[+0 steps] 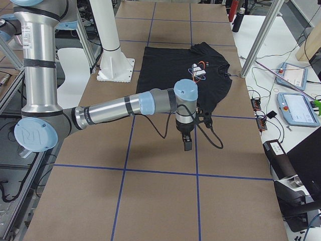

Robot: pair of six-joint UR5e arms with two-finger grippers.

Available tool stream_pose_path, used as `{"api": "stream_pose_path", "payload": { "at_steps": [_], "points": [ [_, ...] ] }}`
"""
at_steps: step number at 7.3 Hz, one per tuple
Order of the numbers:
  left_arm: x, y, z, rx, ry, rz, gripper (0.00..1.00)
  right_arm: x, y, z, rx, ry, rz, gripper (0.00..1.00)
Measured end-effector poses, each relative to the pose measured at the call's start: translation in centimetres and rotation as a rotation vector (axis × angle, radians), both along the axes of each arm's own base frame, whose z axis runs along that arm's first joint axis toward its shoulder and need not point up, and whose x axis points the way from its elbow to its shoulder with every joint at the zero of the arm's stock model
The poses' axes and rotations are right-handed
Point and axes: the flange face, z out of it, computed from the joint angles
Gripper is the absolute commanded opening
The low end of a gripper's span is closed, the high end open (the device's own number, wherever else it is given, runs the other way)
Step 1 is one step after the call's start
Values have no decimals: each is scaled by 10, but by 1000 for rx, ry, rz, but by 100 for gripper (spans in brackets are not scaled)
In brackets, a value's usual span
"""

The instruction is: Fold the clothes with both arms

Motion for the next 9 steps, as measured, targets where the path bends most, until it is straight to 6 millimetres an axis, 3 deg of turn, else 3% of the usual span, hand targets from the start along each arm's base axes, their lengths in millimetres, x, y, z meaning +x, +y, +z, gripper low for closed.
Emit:
{"api": "stream_pose_path", "payload": {
  "at_steps": [2,3,4,5,7,9],
  "points": [
    [2,-32,-45,163,-8,-14,100,-5,-30,-42,64,-19,32,100],
    [7,-42,-59,197,21,-40,100,-17,-43,-51,99,-47,43,100],
    [23,-48,-73,202,83,-78,100,-38,-56,-51,141,-86,43,100],
    [59,-52,-83,202,147,-76,100,-65,-74,-47,164,-127,60,100],
    [133,-66,-107,209,221,-10,100,-144,-123,-58,133,-170,105,100],
    [160,-72,-124,204,261,3,100,-240,-141,-93,88,-174,175,99]
  ]
}}
